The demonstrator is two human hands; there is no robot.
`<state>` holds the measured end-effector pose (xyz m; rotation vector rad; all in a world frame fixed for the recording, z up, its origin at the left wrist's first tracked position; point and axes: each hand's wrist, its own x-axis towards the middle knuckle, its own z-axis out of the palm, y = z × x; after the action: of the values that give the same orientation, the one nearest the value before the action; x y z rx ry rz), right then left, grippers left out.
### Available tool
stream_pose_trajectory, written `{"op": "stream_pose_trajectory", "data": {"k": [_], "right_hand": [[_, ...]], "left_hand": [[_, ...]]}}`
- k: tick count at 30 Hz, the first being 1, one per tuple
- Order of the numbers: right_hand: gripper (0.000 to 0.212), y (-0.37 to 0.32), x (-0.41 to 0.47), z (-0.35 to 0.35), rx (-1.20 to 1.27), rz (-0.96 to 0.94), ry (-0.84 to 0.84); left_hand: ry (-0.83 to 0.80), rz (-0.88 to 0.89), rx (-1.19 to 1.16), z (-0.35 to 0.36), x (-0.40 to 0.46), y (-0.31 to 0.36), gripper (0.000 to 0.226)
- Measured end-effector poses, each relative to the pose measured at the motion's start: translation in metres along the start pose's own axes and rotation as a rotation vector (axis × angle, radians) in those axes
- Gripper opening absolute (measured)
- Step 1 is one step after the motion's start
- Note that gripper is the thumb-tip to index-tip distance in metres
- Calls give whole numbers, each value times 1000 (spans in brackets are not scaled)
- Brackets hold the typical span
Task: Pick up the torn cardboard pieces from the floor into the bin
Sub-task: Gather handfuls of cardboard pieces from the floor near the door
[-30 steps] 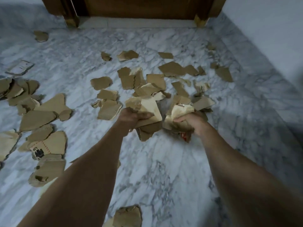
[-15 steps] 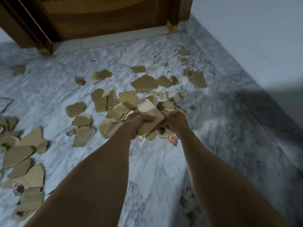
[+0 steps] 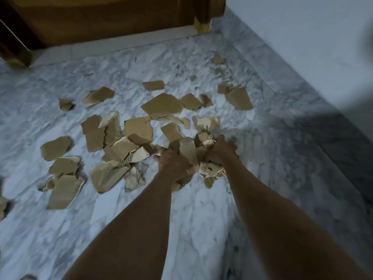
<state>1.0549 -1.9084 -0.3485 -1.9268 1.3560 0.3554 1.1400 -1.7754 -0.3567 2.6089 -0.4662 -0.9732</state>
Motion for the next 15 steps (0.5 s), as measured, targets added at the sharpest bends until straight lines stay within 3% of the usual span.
{"op": "stream_pose_trajectory", "data": {"k": [4, 9, 12, 15], "right_hand": [[104, 8, 5, -4, 43, -49, 38], [92, 28, 4, -48, 486, -106, 116], [72, 35, 5, -84, 755, -130, 139], [53, 33, -4, -99, 738, -151, 119]], "left_hand": [[-43, 86, -84, -9, -1, 2, 50], [-51, 71, -203, -18, -5, -7, 43], [-75, 33, -304, -30, -6, -17, 26], [-121, 10, -416, -44, -5, -24, 27]]}}
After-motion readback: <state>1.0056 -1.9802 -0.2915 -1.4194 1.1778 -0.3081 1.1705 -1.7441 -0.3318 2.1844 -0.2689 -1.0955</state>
